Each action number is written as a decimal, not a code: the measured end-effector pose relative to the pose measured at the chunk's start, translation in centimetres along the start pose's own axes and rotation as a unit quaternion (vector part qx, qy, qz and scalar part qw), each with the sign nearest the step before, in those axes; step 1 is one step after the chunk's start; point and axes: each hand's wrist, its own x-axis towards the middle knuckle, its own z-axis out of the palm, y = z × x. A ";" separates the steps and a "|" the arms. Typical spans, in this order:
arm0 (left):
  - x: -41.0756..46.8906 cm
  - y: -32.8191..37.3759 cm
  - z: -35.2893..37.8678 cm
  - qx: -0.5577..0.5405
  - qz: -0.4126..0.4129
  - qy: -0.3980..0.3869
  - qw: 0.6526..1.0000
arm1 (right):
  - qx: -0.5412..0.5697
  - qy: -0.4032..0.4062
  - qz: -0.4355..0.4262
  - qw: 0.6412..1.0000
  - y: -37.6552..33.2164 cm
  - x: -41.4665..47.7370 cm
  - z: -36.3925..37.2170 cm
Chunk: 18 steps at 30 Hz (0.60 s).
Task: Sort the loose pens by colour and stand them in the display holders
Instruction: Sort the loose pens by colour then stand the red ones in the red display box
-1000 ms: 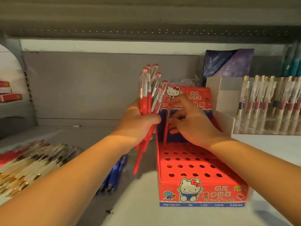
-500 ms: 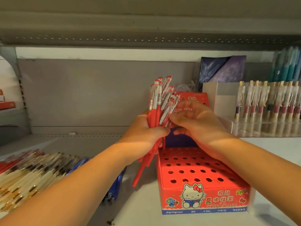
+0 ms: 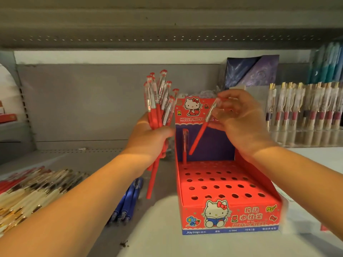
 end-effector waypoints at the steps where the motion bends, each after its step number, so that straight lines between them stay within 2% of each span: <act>1: -0.1 0.1 0.1 -0.002 0.000 -0.010 1.000 | -0.023 -0.015 -0.011 1.000 0.2 0.0 0.0; 6: -0.6 0.5 1.0 0.004 0.003 -0.049 0.999 | -0.112 -0.076 -0.025 0.991 1.7 -0.6 0.0; 13: -0.8 0.6 0.9 0.005 0.007 -0.074 0.997 | -0.114 -0.084 -0.035 0.989 1.9 -0.3 -0.2; 18: -0.3 0.1 0.4 0.010 0.015 -0.074 0.997 | -0.188 -0.166 0.023 0.968 3.0 -0.7 0.0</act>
